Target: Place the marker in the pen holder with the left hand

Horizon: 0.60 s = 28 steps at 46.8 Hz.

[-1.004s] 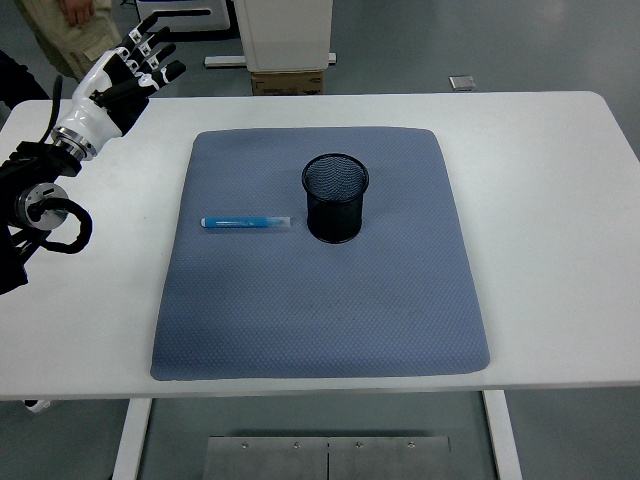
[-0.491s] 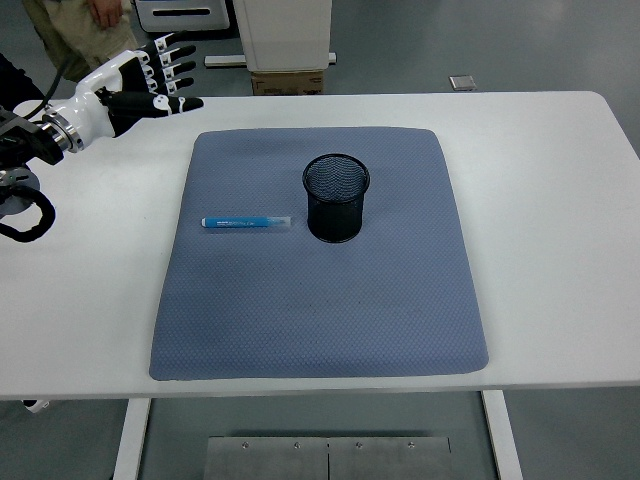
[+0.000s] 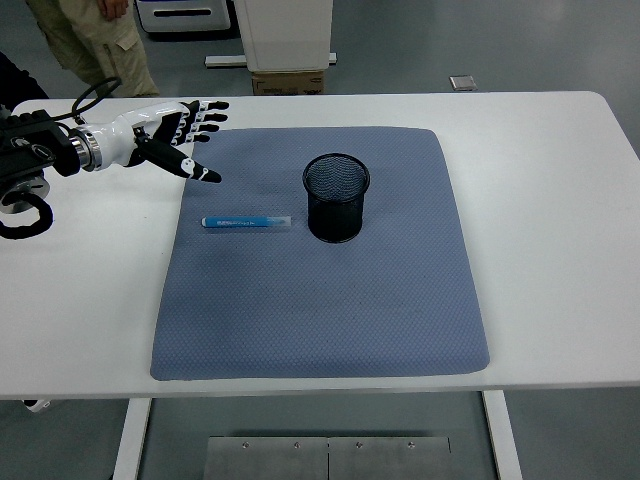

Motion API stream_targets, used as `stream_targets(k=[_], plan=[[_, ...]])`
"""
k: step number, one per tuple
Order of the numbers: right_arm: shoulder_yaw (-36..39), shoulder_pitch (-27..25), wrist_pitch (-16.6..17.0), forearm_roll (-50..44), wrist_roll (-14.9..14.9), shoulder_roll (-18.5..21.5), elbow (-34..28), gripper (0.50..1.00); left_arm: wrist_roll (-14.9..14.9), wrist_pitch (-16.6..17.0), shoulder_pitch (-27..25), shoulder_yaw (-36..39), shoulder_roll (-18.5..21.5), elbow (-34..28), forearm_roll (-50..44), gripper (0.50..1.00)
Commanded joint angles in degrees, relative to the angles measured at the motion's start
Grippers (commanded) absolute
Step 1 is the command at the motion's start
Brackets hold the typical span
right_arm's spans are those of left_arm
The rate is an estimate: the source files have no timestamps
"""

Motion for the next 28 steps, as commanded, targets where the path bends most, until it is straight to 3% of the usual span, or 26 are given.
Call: stream_targets(k=[1, 17, 28], plan=[[0.0, 0.0, 0.0, 0.0, 0.0, 0.0, -0.1, 1.000, 1.5, 0.0, -1.0, 0.9, -0.2, 0.0, 2.3, 1.000], [0.0, 0.0, 0.0, 0.0, 0.0, 0.0, -0.1, 1.000, 1.8, 0.0, -6.1, 7.8, -0.7, -4.8, 12.5, 1.000], [0.0, 0.0, 0.0, 0.0, 0.0, 0.0, 0.0, 1.000, 1.8, -0.2, -10.2, 8.1, -0.4, -4.7, 12.7, 1.000]])
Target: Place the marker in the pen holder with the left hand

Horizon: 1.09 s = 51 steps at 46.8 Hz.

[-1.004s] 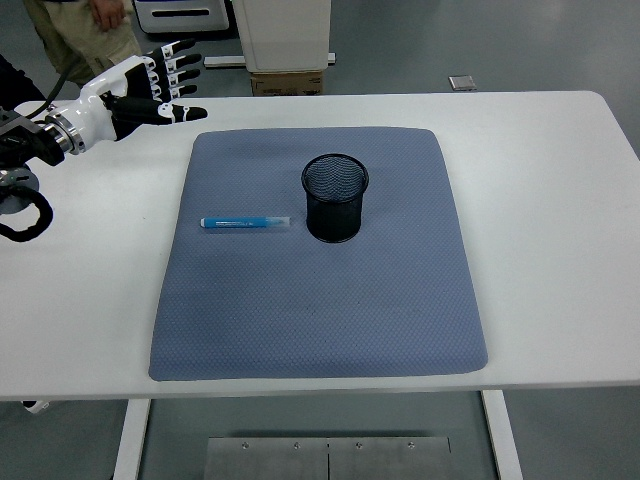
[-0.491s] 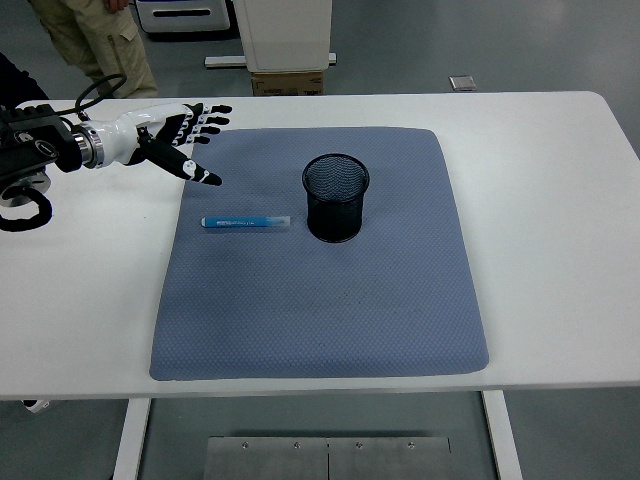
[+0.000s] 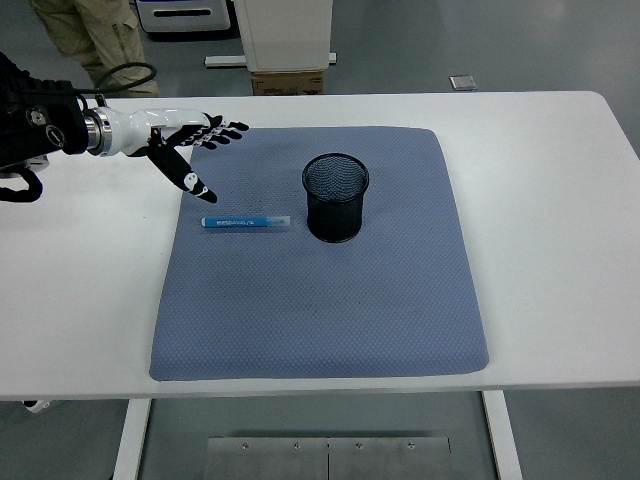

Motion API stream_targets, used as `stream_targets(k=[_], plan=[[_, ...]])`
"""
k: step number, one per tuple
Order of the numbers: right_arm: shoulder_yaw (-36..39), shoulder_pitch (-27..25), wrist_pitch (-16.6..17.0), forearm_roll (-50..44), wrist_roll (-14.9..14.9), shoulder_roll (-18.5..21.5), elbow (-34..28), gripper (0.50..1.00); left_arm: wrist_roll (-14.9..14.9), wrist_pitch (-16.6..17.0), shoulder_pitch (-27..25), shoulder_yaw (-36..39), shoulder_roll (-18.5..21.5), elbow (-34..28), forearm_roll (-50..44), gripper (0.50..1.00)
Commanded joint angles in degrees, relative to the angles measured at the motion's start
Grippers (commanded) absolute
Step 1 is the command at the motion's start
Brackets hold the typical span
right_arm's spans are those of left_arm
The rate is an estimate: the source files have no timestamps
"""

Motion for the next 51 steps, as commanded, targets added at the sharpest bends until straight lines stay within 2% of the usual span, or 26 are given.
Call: stream_targets(k=[1, 16, 25, 35, 43, 51], plan=[[0.0, 0.0, 0.0, 0.0, 0.0, 0.0, 0.0, 1.000, 0.0, 0.0, -0.6, 0.2, 0.0, 0.1, -0.3, 1.000], [0.0, 0.0, 0.0, 0.0, 0.0, 0.0, 0.0, 1.000, -0.4, -0.3, -0.4, 0.5, -0.5, 0.1, -2.1, 1.000], [0.0, 0.0, 0.0, 0.0, 0.0, 0.0, -0.1, 1.000, 0.1, -0.1, -1.7, 1.8, -0.8, 0.0, 2.8, 1.000], [0.0, 0.0, 0.0, 0.0, 0.0, 0.0, 0.0, 1.000, 1.2, 0.2, -4.3, 6.9, -5.1, 0.0, 5.8, 1.000], [0.0, 0.0, 0.0, 0.0, 0.0, 0.0, 0.0, 1.000, 1.5, 3.4, -5.9, 12.7, -8.7, -1.2, 5.8, 1.000], [0.0, 0.0, 0.0, 0.0, 0.0, 0.0, 0.0, 1.000, 1.5, 5.2, -6.5, 15.0, -10.2, -3.0, 6.1, 1.000]])
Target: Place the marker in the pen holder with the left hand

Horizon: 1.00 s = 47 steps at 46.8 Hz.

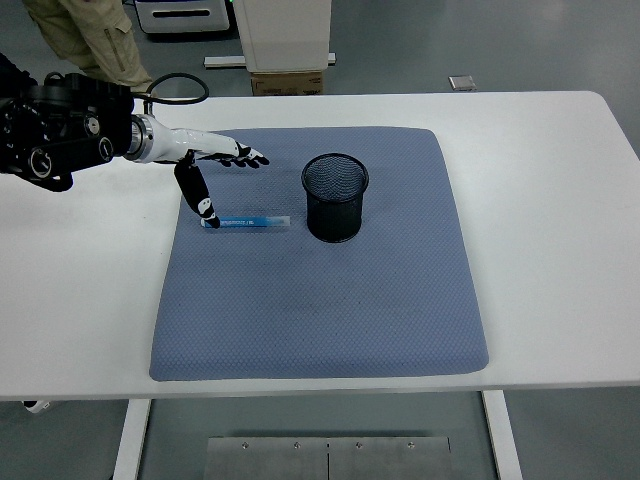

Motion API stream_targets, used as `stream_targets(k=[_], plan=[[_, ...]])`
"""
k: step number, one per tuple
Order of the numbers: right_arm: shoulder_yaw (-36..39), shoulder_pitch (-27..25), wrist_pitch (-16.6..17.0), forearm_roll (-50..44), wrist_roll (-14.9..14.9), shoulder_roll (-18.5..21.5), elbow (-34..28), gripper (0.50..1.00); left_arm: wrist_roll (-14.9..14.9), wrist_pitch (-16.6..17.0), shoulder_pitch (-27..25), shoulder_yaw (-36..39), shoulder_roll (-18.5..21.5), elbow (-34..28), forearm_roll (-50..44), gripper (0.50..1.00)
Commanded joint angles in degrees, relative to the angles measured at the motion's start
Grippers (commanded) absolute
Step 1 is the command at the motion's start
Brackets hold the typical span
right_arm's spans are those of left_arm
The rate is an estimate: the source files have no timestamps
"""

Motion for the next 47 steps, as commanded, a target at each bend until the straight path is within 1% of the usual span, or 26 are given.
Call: stream_targets(k=[1, 3, 10, 15, 20, 24, 29, 31, 35, 42, 47], plan=[[0.0, 0.0, 0.0, 0.0, 0.0, 0.0, 0.0, 1.000, 0.1, 0.5, 0.0, 0.5, -0.5, -1.0, 0.5, 1.000], [0.0, 0.0, 0.0, 0.0, 0.0, 0.0, 0.0, 1.000, 0.2, 1.2, 0.0, 0.5, -0.8, -1.2, 1.2, 1.000], [0.0, 0.0, 0.0, 0.0, 0.0, 0.0, -0.1, 1.000, 2.2, 4.3, 0.3, 0.5, -1.1, -1.4, 2.3, 1.000], [0.0, 0.0, 0.0, 0.0, 0.0, 0.0, 0.0, 1.000, 3.3, 5.6, 0.2, 0.5, -1.7, -3.3, 2.3, 1.000], [0.0, 0.0, 0.0, 0.0, 0.0, 0.0, -0.1, 1.000, 5.3, 8.2, 0.1, 0.5, -1.8, -5.2, 2.4, 1.000], [0.0, 0.0, 0.0, 0.0, 0.0, 0.0, -0.1, 1.000, 5.6, 9.4, 0.2, 0.5, -1.8, -5.8, 2.7, 1.000], [0.0, 0.0, 0.0, 0.0, 0.0, 0.0, 0.0, 1.000, 6.3, 9.8, 0.2, 0.5, -1.8, -6.5, 2.7, 1.000], [0.0, 0.0, 0.0, 0.0, 0.0, 0.0, 0.0, 1.000, 7.0, 10.7, 0.2, 0.5, -1.8, -7.3, 2.7, 1.000], [0.0, 0.0, 0.0, 0.0, 0.0, 0.0, 0.0, 1.000, 7.1, 11.9, 0.0, 0.5, -1.8, -8.8, 2.7, 1.000], [0.0, 0.0, 0.0, 0.0, 0.0, 0.0, -0.1, 1.000, 7.1, 12.0, -0.6, 0.5, -1.7, -10.7, 2.7, 1.000], [0.0, 0.0, 0.0, 0.0, 0.0, 0.0, 0.0, 1.000, 7.1, 11.6, -1.1, 0.5, -1.8, -10.8, 2.7, 1.000]])
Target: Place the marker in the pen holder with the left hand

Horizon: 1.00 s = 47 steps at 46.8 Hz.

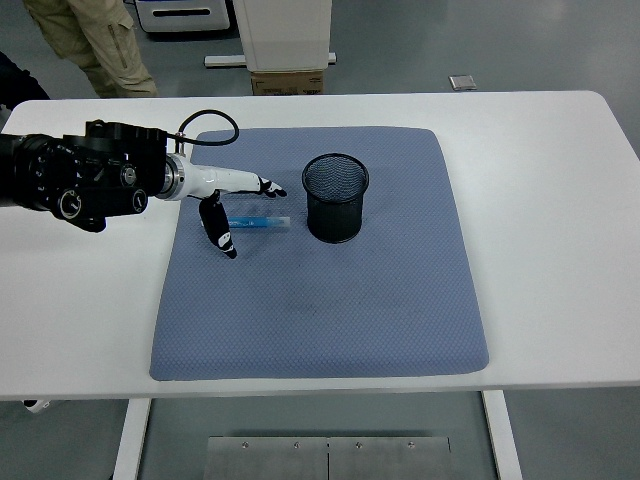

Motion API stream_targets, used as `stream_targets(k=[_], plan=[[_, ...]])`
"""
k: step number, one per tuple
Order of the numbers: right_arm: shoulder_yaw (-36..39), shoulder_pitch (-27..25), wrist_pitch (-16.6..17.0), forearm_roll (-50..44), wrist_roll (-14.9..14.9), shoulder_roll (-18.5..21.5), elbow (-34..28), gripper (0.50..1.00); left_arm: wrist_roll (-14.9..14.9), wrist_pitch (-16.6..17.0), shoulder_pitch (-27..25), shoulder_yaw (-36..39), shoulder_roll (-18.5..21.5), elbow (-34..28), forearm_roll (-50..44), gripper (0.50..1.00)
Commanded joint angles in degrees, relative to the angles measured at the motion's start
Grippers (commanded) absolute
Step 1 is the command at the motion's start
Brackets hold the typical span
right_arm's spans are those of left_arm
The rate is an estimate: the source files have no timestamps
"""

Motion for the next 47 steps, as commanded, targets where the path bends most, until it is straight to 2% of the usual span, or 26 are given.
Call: stream_targets(k=[1, 14, 18, 22, 26, 32, 47], plan=[[0.0, 0.0, 0.0, 0.0, 0.0, 0.0, 0.0, 1.000, 0.0, -0.4, -0.2, 0.0, -0.1, -0.1, 0.0, 1.000], [0.0, 0.0, 0.0, 0.0, 0.0, 0.0, 0.0, 1.000, 0.1, -0.6, -0.2, 0.0, -0.6, 0.0, 0.0, 0.994], [0.0, 0.0, 0.0, 0.1, 0.0, 0.0, 0.0, 1.000, 0.1, -0.6, -0.2, 0.2, -0.6, 0.0, 0.0, 0.959], [0.0, 0.0, 0.0, 0.1, 0.0, 0.0, 0.0, 1.000, 0.2, -0.6, -0.1, 1.0, -0.6, 0.1, 0.2, 0.880], [0.0, 0.0, 0.0, 0.0, 0.0, 0.0, 0.0, 1.000, 0.2, -0.5, -0.1, 2.5, -0.8, 0.1, 0.2, 0.821], [0.0, 0.0, 0.0, 0.0, 0.0, 0.0, 0.0, 1.000, 0.2, -0.3, 0.1, 3.1, -1.4, 0.5, 0.2, 0.760], [0.0, 0.0, 0.0, 0.0, 0.0, 0.0, -0.1, 1.000, 1.5, 0.2, 0.1, 3.0, -1.4, 0.6, 0.2, 0.760]])
